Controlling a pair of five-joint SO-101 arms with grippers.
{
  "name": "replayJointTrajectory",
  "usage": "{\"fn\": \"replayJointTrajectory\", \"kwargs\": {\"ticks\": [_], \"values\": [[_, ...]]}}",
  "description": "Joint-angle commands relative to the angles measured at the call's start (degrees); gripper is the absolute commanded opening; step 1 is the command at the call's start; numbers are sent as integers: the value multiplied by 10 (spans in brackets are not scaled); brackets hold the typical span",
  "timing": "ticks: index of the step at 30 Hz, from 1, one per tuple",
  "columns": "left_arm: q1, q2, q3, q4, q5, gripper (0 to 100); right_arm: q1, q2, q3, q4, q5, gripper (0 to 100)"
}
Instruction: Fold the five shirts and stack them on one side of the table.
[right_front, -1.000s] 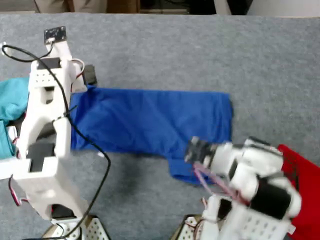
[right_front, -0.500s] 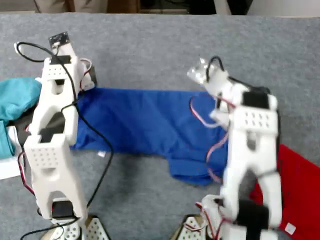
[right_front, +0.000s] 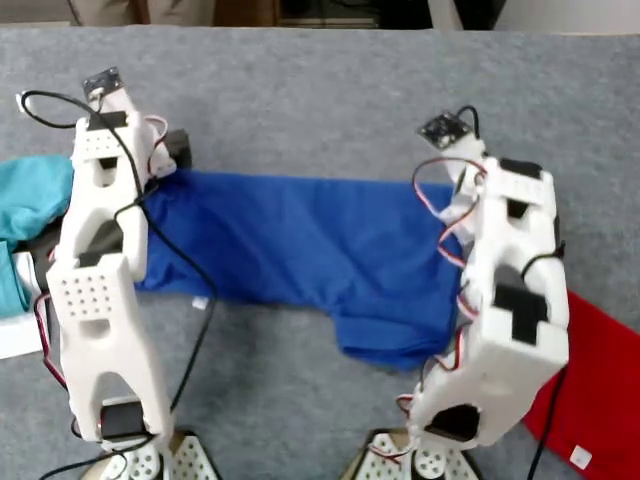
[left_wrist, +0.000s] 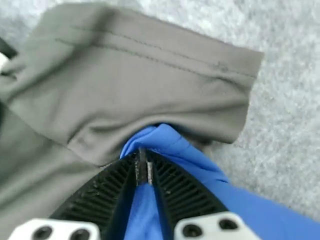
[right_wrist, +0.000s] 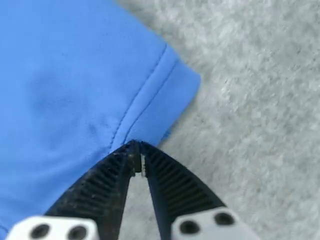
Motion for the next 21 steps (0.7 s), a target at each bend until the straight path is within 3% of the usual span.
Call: {"fn": "replayJointTrajectory", "kwargs": {"ticks": [1, 13, 21], "values": [[-33, 4, -20, -1, -4, 18, 12, 7, -42, -8, 11, 5], [-23, 5, -186, 157, -4, 18, 47, -68, -76, 35, 13, 5], [-4, 2, -405, 341, -46, 18, 35, -284, -35, 153, 120, 8]]}}
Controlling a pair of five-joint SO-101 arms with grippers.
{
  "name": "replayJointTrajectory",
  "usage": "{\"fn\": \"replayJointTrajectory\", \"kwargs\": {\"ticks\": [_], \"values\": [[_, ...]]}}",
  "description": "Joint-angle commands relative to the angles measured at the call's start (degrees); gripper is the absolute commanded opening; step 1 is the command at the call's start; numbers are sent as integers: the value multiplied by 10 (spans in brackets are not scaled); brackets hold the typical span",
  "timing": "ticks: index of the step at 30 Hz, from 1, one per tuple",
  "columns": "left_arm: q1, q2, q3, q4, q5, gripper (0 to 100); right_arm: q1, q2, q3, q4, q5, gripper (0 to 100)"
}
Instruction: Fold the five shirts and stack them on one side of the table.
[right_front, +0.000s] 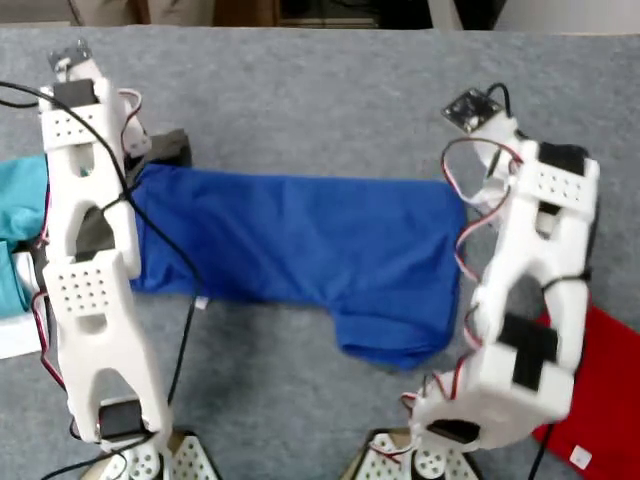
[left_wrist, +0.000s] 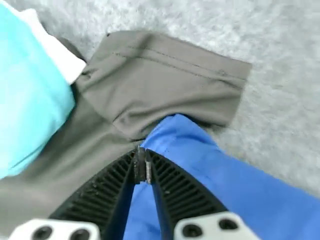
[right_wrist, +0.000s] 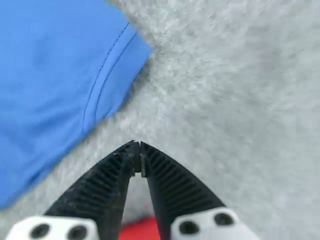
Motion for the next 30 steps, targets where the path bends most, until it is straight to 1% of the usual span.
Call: {"fn": "replayJointTrajectory", "kwargs": {"ticks": [1, 4, 7, 10, 14, 17, 19, 21, 24, 27, 30], "values": [[15, -13, -114, 61, -34, 18, -7, -139, 28, 35, 49, 8], [21, -30, -114, 62, -58, 18, -26, -238, 106, 62, 90, 9], [28, -77, -44, 62, -72, 18, -43, -335, 193, 80, 121, 9], [35, -153, 65, 62, -72, 18, -58, -423, 269, 127, 163, 9], [40, -289, 238, 57, -72, 18, -82, -531, 351, 207, 222, 9], [31, -390, 380, 23, -73, 18, -106, -596, 395, 259, 259, 12], [8, -457, 492, -27, -73, 18, -133, -632, 416, 295, 265, 49], [-13, -519, 615, -90, -85, 18, -168, -655, 435, 321, 265, 111], [-46, -603, 817, -209, -111, 18, -211, -669, 456, 332, 263, 195], [-80, -671, 991, -331, -136, 18, -255, -656, 475, 331, 236, 210], [-108, -715, 1122, -451, -138, 18, -303, -625, 486, 316, 200, 210]]}}
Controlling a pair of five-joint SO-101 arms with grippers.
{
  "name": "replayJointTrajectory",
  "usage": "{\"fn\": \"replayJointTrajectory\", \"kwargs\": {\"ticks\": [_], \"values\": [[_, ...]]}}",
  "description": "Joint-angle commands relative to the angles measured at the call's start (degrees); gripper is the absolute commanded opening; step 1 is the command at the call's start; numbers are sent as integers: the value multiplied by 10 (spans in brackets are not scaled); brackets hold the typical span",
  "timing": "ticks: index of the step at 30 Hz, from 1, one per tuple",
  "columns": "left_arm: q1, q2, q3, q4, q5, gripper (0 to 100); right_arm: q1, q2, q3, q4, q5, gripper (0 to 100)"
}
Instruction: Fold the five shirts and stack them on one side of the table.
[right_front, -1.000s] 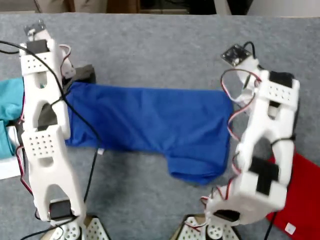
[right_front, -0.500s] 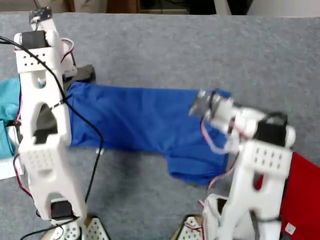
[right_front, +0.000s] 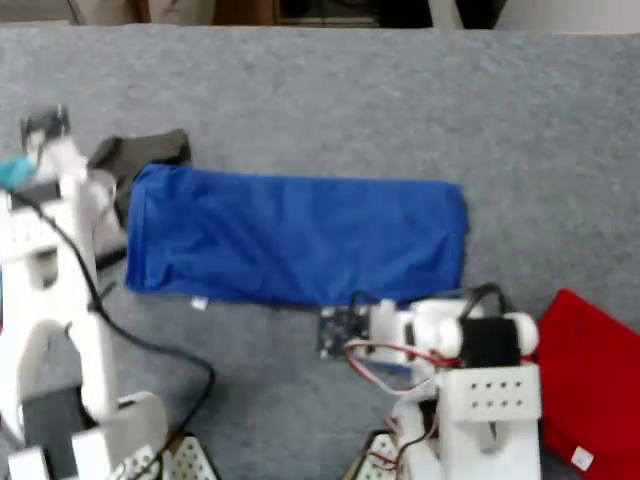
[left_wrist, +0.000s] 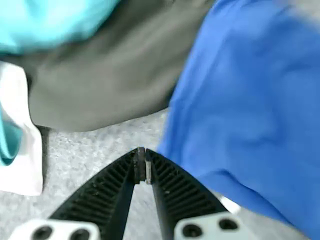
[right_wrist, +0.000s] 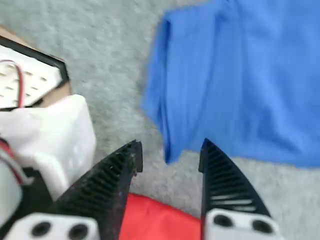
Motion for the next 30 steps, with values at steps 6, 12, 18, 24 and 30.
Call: {"fn": "replayJointTrajectory", "kwargs": {"ticks": [6, 12, 18, 24, 30], "values": [[-40, -72, 247, -236, -4, 18, -112, 108, 7, -55, -77, 210], [-40, -66, 243, -237, -4, 18, -139, 154, 53, -116, -85, 210], [-40, -66, 243, -237, -5, 18, -129, 168, 124, -193, -85, 209], [-40, -66, 244, -237, -7, 18, -126, 218, 173, -285, -85, 209], [-39, -66, 244, -237, -8, 18, -100, 300, 198, -381, -86, 209]]}}
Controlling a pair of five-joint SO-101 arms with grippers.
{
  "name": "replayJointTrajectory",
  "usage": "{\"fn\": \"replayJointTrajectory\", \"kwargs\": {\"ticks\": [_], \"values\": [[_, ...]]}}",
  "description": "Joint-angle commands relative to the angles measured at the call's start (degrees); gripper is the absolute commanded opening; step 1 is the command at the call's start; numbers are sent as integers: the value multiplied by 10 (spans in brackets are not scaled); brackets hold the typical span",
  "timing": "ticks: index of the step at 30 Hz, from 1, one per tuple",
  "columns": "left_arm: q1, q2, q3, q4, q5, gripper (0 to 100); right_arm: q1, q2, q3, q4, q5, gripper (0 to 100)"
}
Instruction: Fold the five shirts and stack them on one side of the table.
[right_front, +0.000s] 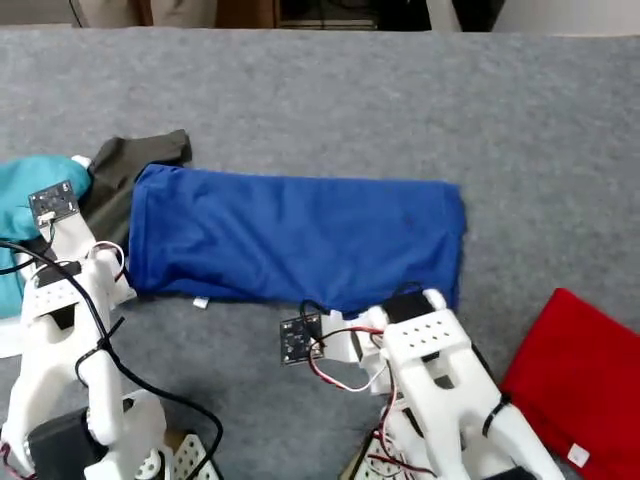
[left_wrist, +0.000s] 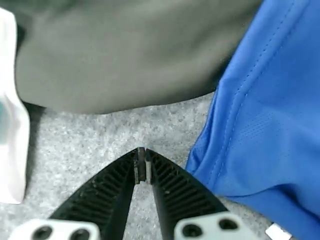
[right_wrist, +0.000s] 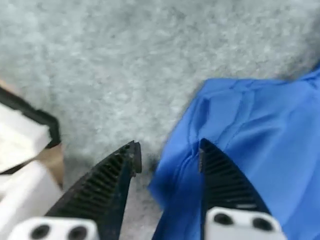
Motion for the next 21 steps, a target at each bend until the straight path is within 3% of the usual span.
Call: {"fn": "replayJointTrajectory", "kwargs": {"ticks": [1, 8, 16, 19, 21], "values": [[-4, -15, 1, -9, -4, 18, 35, 51, 9, -52, -6, 208], [-4, -15, 2, -9, -4, 18, 55, 86, -9, -67, -4, 89], [-4, -15, 2, -9, -4, 18, 60, 85, -11, -69, -4, 75], [-4, -15, 2, -9, -4, 18, 95, 87, -24, -84, -4, 0], [-4, -15, 2, -9, -4, 18, 120, 87, -34, -94, -4, 4]]}}
